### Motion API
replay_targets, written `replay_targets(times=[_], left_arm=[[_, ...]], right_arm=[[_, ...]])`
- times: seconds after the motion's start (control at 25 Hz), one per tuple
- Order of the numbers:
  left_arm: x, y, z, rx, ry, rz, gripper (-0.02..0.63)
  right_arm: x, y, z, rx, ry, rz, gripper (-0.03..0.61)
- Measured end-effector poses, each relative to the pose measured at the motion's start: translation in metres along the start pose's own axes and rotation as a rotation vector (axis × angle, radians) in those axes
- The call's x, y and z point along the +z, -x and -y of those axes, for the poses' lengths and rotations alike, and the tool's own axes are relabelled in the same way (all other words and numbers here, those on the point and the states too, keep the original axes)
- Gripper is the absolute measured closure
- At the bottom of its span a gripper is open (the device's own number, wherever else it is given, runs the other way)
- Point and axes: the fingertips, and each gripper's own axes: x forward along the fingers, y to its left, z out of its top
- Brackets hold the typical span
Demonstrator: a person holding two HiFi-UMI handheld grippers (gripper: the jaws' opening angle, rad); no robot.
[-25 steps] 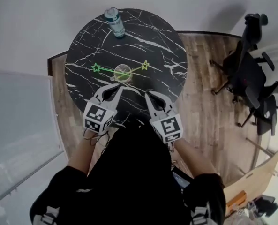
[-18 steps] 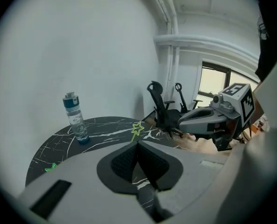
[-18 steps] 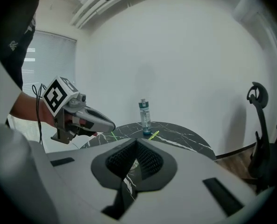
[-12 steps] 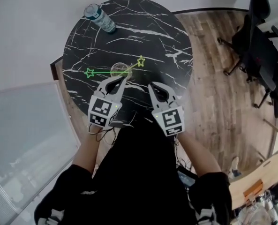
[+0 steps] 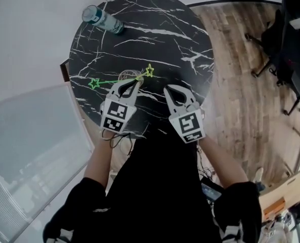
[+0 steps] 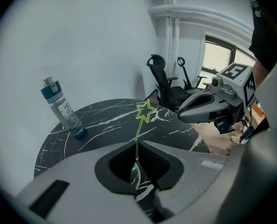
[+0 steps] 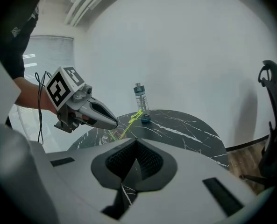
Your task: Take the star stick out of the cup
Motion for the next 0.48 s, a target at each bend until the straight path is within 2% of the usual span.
replay_targets(times=[0.12, 0.48], left_arm=[[-0.003, -0.011, 0.0, 0.008, -0.011, -0.032, 0.547], [-0.011, -0.033, -0.005, 0.043, -0.008, -0.073, 0.543]], right_arm=[[-0.002, -0.002, 0.006, 0.016, -0.015, -0.004, 0.583], [-0.01, -0.002, 0.018, 0.031, -0.039, -0.028, 0.583]])
